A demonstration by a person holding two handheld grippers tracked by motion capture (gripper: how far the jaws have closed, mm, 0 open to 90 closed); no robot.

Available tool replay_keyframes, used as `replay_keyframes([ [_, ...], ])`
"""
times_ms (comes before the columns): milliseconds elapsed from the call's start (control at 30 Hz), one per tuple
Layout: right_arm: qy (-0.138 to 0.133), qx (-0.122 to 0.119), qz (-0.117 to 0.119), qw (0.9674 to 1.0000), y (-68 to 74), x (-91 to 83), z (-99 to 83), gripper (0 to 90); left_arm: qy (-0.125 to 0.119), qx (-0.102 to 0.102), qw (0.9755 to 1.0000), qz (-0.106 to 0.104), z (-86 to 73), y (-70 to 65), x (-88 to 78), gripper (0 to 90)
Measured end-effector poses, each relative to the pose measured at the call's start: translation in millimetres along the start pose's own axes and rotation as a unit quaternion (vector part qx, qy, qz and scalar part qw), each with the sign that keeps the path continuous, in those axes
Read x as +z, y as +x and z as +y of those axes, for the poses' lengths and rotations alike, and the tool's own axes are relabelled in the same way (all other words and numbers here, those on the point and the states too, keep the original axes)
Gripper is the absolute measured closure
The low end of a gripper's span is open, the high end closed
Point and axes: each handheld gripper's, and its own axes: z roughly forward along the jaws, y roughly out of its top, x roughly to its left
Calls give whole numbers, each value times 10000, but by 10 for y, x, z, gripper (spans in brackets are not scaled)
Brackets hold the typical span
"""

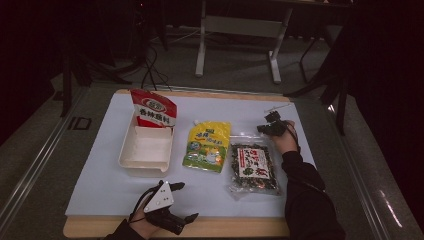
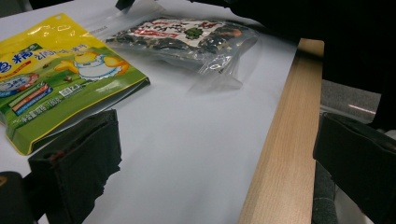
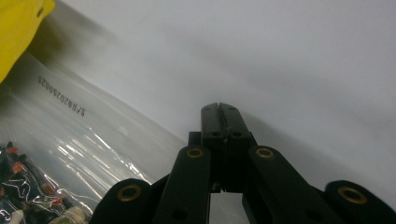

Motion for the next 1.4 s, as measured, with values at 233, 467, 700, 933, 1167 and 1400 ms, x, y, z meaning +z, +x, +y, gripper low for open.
replay_keyframes([
  [233, 49, -7, 209, 9998, 84, -59, -28, 900, 0, -5, 10000, 0, 1, -1, 3, 21],
  [467, 91, -80, 269, 9996, 167, -62, -183, 900, 7, -3, 10000, 25, 10, -8, 3, 21],
  [700, 133, -212, 358, 9990, 263, -161, -290, 900, 6, -13, 10000, 13, 12, -7, 4, 21],
  [933, 156, -451, 361, 9982, 415, -284, -422, 900, 23, 15, 10000, 3, 18, -18, 4, 21],
  [1167, 143, -521, 409, 9977, 518, -351, -536, 900, 11, 9, 10000, 3, 20, -17, 3, 21],
  [1400, -23, -517, 325, 9981, 491, -476, -484, 900, 10, 7, 10000, 7, 23, -18, 2, 21],
])
